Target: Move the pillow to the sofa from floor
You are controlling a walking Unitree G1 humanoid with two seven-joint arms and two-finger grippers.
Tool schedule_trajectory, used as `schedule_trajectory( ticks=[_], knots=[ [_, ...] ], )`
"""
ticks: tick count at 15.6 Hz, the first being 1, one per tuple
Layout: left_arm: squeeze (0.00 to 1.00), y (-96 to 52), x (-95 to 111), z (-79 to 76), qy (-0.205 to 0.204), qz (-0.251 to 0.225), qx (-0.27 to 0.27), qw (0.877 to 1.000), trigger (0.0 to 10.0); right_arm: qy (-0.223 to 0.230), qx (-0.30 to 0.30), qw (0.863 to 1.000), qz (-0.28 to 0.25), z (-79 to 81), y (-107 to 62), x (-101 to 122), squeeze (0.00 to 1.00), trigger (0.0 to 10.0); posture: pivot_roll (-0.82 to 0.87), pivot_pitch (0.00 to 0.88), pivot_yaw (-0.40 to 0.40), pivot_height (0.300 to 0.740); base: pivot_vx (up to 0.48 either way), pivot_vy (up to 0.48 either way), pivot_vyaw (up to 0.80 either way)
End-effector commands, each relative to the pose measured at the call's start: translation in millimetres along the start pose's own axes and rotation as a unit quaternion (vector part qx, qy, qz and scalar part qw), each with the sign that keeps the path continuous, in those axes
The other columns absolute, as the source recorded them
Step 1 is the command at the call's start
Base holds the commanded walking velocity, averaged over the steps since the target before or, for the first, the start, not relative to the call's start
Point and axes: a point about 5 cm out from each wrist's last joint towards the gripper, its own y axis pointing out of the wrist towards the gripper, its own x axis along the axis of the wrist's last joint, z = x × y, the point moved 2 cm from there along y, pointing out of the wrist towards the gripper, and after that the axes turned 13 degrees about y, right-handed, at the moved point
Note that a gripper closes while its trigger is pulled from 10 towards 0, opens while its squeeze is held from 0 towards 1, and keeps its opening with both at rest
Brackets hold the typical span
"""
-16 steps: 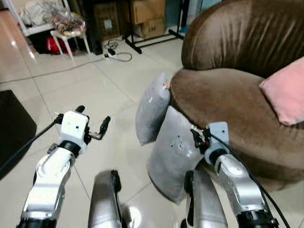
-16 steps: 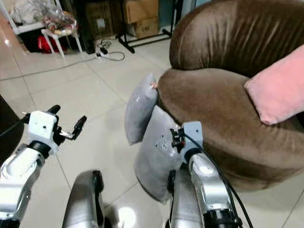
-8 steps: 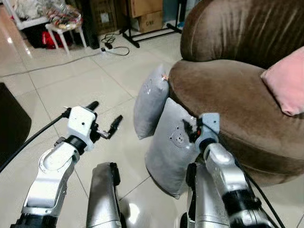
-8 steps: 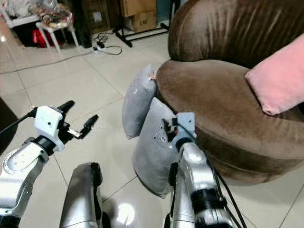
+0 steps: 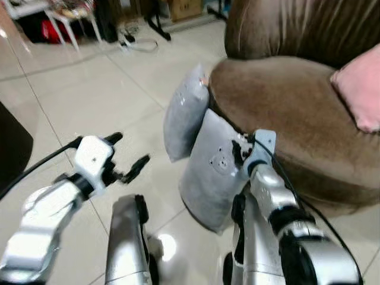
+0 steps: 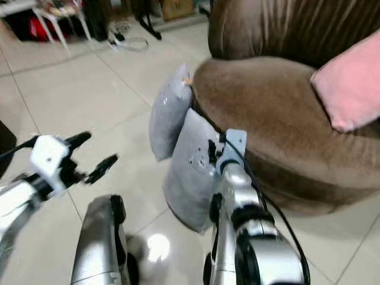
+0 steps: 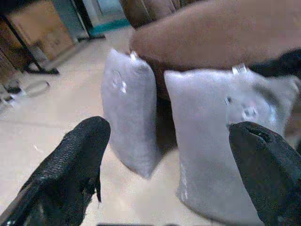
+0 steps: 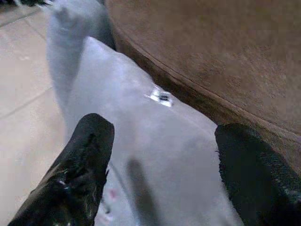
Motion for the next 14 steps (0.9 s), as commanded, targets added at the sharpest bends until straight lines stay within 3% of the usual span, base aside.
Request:
schedule_trajectory(
  ticks=[1, 2, 5, 7, 8, 9, 10, 11, 14],
  knots=[
    [0.00, -5.5, 1.3, 1.5, 0.002, 0.004, -0.005, 1.000, 10.0, 0.011, -0.011, 1.000, 0.005, -2.6, 0.0, -3.6, 0.00, 10.0, 0.15, 0.184, 0.033, 0.433, 0.000, 0.000, 0.00],
    [0.00, -14.8, 1.6, 0.7, 0.003, 0.013, -0.010, 1.000, 10.0, 0.023, -0.024, 0.999, 0.005, -5.5, 0.1, -5.1, 0.00, 10.0, 0.16, 0.201, 0.035, 0.433, 0.000, 0.000, 0.00],
    [0.00, -23.7, 3.2, -0.7, 0.001, 0.022, -0.014, 1.000, 10.0, 0.026, -0.047, 0.999, 0.007, -12.2, -0.2, -7.9, 0.00, 10.0, 0.18, 0.214, 0.030, 0.433, 0.000, 0.000, 0.00],
    [0.00, -34.2, 2.0, -10.3, -0.007, 0.037, -0.046, 0.998, 10.0, 0.017, -0.025, 1.000, 0.003, -5.0, -0.4, -10.0, 0.00, 10.0, 0.17, 0.216, 0.023, 0.433, 0.000, 0.000, 0.00],
    [0.00, -35.5, 1.2, -12.4, -0.008, 0.040, -0.053, 0.998, 10.0, 0.010, -0.017, 1.000, 0.004, -1.9, -0.5, -10.8, 0.00, 9.4, 0.17, 0.214, 0.023, 0.433, 0.000, 0.000, 0.00],
    [0.00, -38.0, 0.3, -17.6, -0.008, 0.045, -0.075, 0.996, 10.0, -0.019, 0.008, 1.000, 0.005, 7.7, -1.2, -13.9, 0.00, 2.7, 0.17, 0.210, 0.023, 0.433, 0.000, 0.000, 0.00],
    [0.00, -38.3, 0.2, -18.4, -0.008, 0.045, -0.078, 0.996, 10.0, -0.027, 0.012, 1.000, 0.006, 10.1, -1.6, -15.4, 0.00, 0.9, 0.17, 0.207, 0.022, 0.433, 0.000, 0.000, 0.00],
    [0.00, -38.6, 0.3, -18.7, -0.007, 0.046, -0.078, 0.996, 10.0, -0.037, 0.015, 0.999, 0.008, 12.5, -2.2, -17.7, 0.00, 0.0, 0.17, 0.200, 0.020, 0.433, 0.000, 0.000, 0.00],
    [0.00, -40.4, -0.4, -18.1, -0.002, 0.052, -0.078, 0.996, 10.0, -0.075, 0.008, 0.997, 0.017, 14.3, -4.5, -26.2, 0.00, 0.0, 0.17, 0.185, 0.017, 0.433, 0.000, 0.000, 0.00]
  ],
)
